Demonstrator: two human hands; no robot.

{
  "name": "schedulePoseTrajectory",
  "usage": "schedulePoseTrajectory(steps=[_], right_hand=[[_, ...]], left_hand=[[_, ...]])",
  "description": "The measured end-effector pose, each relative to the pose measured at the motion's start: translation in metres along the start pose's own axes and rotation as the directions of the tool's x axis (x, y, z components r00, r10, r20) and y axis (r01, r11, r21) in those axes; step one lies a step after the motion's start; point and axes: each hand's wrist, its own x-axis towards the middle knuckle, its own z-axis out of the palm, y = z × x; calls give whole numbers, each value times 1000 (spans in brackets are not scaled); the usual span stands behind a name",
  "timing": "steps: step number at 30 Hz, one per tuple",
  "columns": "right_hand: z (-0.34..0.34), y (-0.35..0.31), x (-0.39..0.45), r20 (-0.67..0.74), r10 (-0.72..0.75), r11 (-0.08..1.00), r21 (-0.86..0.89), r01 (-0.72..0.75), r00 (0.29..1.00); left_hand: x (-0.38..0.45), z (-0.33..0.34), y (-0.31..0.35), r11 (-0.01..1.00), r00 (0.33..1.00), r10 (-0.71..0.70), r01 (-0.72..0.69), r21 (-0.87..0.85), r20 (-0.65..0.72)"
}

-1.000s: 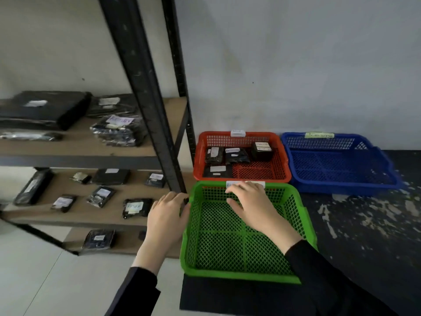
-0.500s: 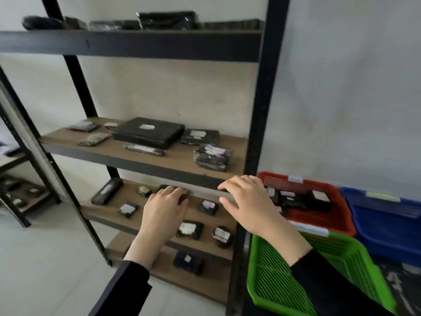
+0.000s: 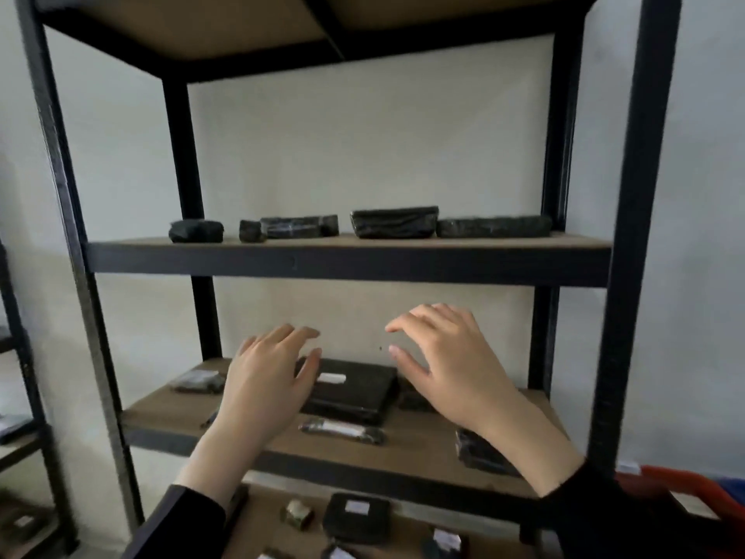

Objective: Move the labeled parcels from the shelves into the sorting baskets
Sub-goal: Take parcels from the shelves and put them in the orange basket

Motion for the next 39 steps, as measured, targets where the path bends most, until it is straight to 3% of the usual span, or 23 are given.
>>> schedulePoseTrajectory(steps=[6,10,16,20,24,30,33,39], right_hand=[[-14,5,90,-55,-34,999,16,35,998],[-9,13,154,-30,-28,998,52,30,999],[19,18,257,189,33,999,1,-34,981],[47,17,318,404,141,990,-58,-129,904],[84,22,362,492,268,963,-162,-216,828],[138,44,384,501,447,895,-232,-382,741],[154,50,381,468,465,883,-185,-432,751],[162,54,377,427,449,894,-219,-392,785]], left_hand=[[87,-23,-31,993,976,69,-87,-79,-207],[140,-22,-61,994,974,31,-54,-97,-225],[203,-12,-122,988,991,-86,73,-134,-101],[233,-6,-158,975,989,-149,147,-168,2],[251,1,-185,966,967,-164,198,-165,197],[259,17,-204,989,930,-35,84,-120,365],[254,24,-206,991,940,25,22,-134,341],[246,28,-214,929,975,-11,92,-358,224]])
